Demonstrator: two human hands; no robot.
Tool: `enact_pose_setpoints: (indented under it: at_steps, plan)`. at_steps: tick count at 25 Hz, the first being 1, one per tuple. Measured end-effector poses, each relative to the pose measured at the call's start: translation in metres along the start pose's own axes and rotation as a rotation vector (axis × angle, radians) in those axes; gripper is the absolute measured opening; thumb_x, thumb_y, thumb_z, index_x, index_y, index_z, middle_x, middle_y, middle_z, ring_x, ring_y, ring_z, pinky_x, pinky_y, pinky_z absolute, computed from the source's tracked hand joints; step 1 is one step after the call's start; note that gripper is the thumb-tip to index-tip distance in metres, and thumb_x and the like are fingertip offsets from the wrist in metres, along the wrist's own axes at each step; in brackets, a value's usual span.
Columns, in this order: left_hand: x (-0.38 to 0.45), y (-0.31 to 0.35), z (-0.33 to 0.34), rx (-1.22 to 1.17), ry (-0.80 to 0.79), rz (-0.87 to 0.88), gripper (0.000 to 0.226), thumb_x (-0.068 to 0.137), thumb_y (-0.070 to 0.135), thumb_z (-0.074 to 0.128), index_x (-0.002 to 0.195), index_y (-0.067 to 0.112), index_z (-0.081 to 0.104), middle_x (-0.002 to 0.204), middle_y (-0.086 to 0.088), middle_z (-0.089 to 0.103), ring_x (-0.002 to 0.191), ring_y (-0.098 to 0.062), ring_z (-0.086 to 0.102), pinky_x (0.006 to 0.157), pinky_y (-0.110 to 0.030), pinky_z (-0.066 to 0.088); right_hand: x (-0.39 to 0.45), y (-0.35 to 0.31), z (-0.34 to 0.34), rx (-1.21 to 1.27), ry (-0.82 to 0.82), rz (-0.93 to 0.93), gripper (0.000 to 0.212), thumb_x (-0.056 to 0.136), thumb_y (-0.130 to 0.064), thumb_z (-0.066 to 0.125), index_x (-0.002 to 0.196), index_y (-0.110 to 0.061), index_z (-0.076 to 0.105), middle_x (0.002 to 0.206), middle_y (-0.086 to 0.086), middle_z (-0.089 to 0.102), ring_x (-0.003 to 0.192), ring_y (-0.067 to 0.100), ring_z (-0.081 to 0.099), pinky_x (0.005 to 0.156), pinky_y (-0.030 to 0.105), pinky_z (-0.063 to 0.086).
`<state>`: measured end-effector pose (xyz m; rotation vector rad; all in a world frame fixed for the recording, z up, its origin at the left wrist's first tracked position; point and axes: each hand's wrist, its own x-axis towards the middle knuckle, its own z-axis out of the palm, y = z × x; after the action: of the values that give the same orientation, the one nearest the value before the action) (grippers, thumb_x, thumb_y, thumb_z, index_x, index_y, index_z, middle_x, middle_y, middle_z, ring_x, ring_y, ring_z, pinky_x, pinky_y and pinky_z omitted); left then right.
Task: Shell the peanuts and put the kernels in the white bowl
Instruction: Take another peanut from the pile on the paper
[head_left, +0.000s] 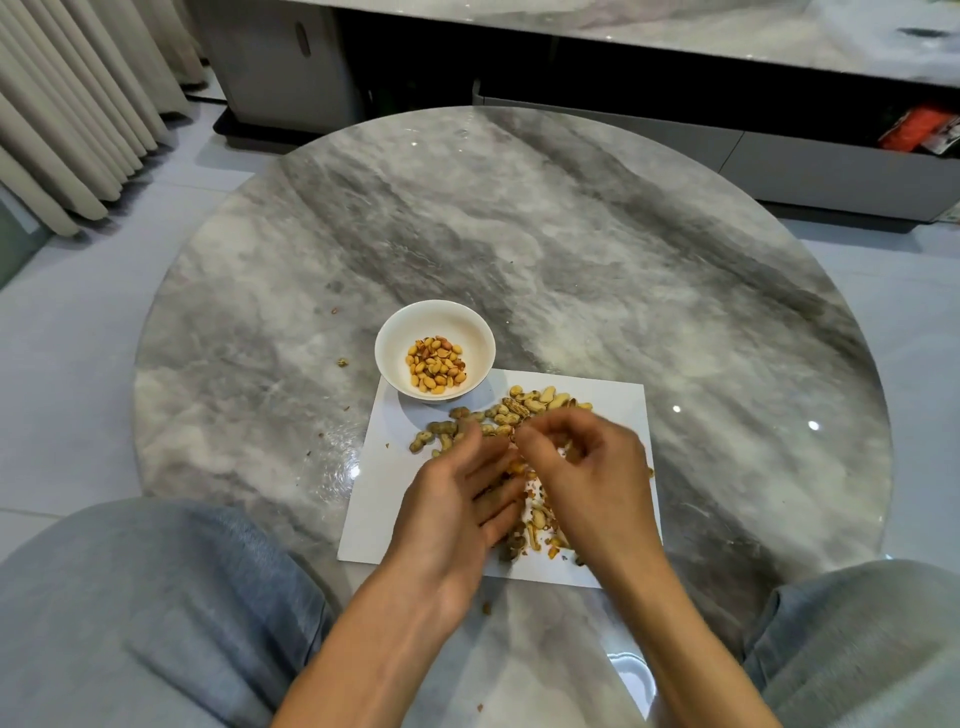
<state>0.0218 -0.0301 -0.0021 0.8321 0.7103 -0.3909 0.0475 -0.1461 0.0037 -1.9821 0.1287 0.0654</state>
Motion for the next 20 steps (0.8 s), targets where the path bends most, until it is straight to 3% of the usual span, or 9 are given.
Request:
enact_pose_setpoints:
  at_steps: [3,5,7,10,12,14,16,18,20]
  plan:
    - [-0.004,-0.003,-0.005,0.337,0.126,0.163,0.021,0.097,0.027,0.058,0.11,0.022,0.074,0.106,0.004,0.076,0.103,-0.014,0.07,0.091,-0.03,0.054,0.044,-0.025,0.023,0.016,-0.102,0.035,0.007,0.084,-0.023,0.075,0.078,-0.019,0.076,0.072,-0.008,0.072,0.069,0.001,0.065,0.065,0.02,0.051]
    - [-0.006,-0.004,-0.008,0.538,0.131,0.274,0.016,0.095,0.026,0.063,0.095,0.035,0.076,0.101,0.015,0.075,0.103,-0.005,0.067,0.094,-0.028,0.052,0.066,-0.036,0.039,0.099,-0.153,0.132,0.012,0.086,-0.024,0.075,0.08,-0.014,0.077,0.068,-0.008,0.07,0.057,0.001,0.061,0.058,0.02,0.046]
    - [-0.003,-0.006,-0.009,0.666,0.173,0.445,0.017,0.092,0.024,0.067,0.093,0.038,0.076,0.098,0.02,0.074,0.099,0.0,0.066,0.095,-0.031,0.054,0.07,-0.037,0.038,0.386,-0.1,0.333,0.017,0.091,-0.022,0.068,0.086,-0.008,0.076,0.066,-0.004,0.063,0.046,0.005,0.047,0.046,0.02,0.038]
    - [0.0,-0.005,-0.008,0.71,0.21,0.802,0.025,0.088,0.014,0.071,0.101,0.035,0.075,0.096,0.018,0.073,0.09,-0.001,0.068,0.083,-0.024,0.056,0.047,-0.026,0.016,1.028,-0.082,0.703,0.025,0.097,-0.019,0.054,0.096,0.0,0.071,0.076,0.008,0.068,0.064,0.015,0.058,0.058,0.027,0.051]
    - [0.0,-0.008,-0.003,0.797,0.151,0.921,0.026,0.087,0.012,0.071,0.105,0.029,0.075,0.099,0.019,0.07,0.095,0.001,0.067,0.081,-0.016,0.053,0.025,-0.011,0.004,1.19,-0.092,0.807,0.03,0.099,-0.02,0.049,0.097,0.001,0.07,0.086,0.014,0.074,0.083,0.023,0.068,0.072,0.032,0.053]
    - [0.003,-0.014,-0.001,0.915,0.132,0.952,0.023,0.084,0.014,0.07,0.104,0.024,0.077,0.098,0.027,0.066,0.098,0.011,0.062,0.085,-0.007,0.046,0.011,0.001,-0.001,1.241,-0.083,0.832,0.033,0.099,-0.021,0.047,0.098,0.002,0.07,0.095,0.018,0.076,0.093,0.027,0.069,0.076,0.033,0.052]
    - [0.004,-0.019,-0.003,0.987,0.142,0.947,0.02,0.084,0.015,0.07,0.1,0.024,0.079,0.097,0.026,0.067,0.097,0.01,0.062,0.085,-0.011,0.048,0.006,0.006,-0.005,1.281,-0.052,0.843,0.033,0.099,-0.021,0.047,0.101,0.004,0.069,0.102,0.02,0.075,0.099,0.03,0.069,0.079,0.036,0.053]
    - [0.005,-0.02,-0.006,1.063,0.16,0.987,0.019,0.085,0.018,0.069,0.1,0.024,0.078,0.097,0.015,0.074,0.092,0.0,0.067,0.082,-0.027,0.056,0.007,0.008,-0.011,1.312,-0.006,0.839,0.033,0.099,-0.021,0.048,0.103,0.005,0.068,0.103,0.022,0.074,0.103,0.032,0.069,0.088,0.041,0.054]
    - [0.006,-0.019,-0.009,1.168,0.214,1.021,0.023,0.084,0.019,0.074,0.106,0.026,0.077,0.095,0.008,0.077,0.086,-0.012,0.072,0.075,-0.033,0.059,0.008,0.009,-0.019,1.329,0.023,0.816,0.033,0.099,-0.019,0.048,0.106,0.007,0.067,0.103,0.024,0.074,0.105,0.035,0.068,0.095,0.046,0.052]
